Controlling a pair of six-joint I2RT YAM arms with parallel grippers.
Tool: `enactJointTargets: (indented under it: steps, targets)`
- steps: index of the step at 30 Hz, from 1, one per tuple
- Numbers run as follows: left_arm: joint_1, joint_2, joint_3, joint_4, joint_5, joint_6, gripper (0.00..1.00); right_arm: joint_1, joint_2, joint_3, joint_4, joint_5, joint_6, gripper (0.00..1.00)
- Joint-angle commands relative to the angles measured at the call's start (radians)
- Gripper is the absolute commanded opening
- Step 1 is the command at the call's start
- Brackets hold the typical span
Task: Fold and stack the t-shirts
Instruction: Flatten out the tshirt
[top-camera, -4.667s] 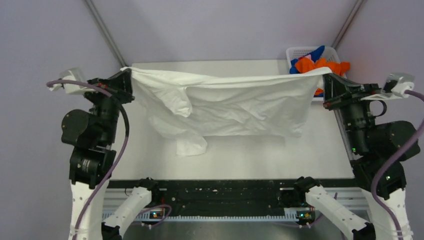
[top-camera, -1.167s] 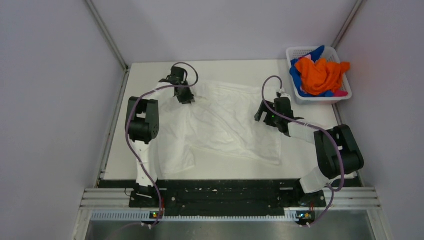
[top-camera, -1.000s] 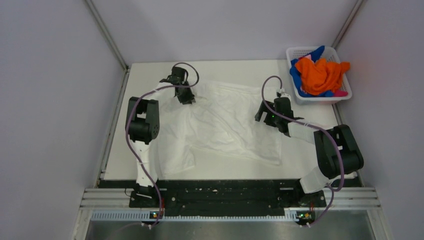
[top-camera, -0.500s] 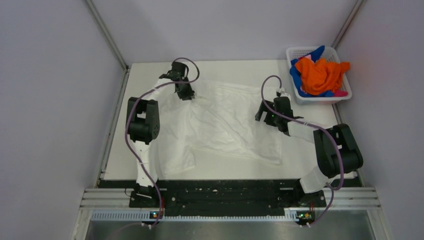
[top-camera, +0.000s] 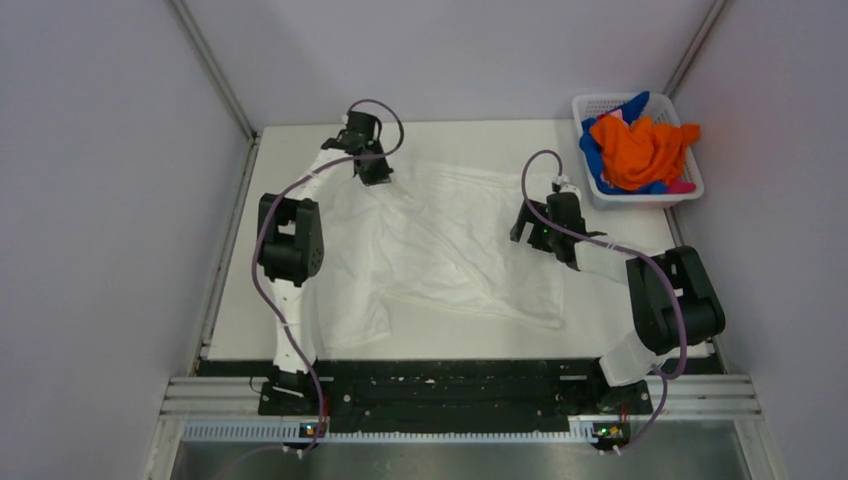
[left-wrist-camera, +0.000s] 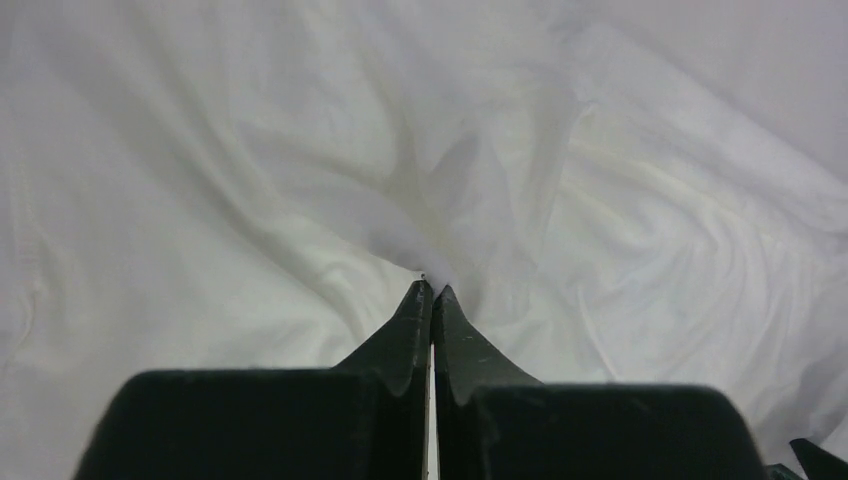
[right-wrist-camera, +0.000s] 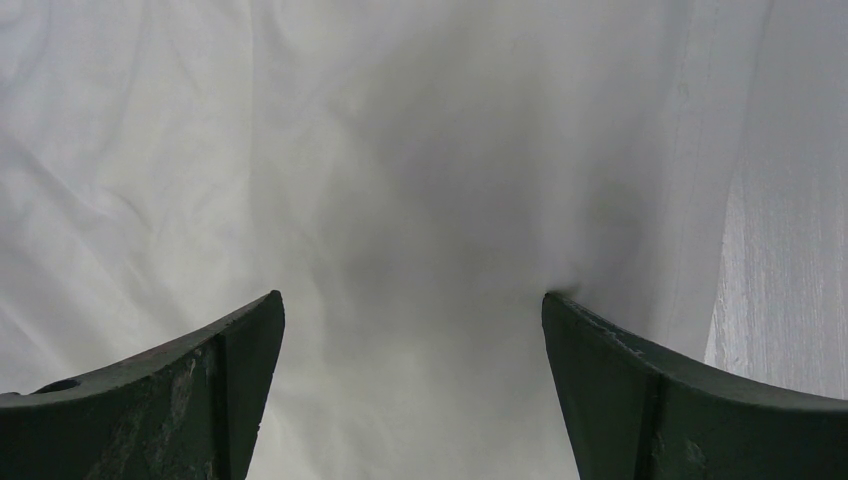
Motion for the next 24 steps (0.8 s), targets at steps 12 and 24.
enactJointTargets:
  steps: [12, 24]
  targets:
    - [0.071, 0.44, 0.741, 0.476, -0.137, -0.119, 0.0, 0.006, 0.02, 0.024, -0.01, 0.039, -0.02, 0.99]
    - [0.096, 0.183, 0.504, 0.61, -0.107, -0.063, 0.99, 0.006, -0.033, 0.055, -0.027, 0.062, -0.018, 0.99]
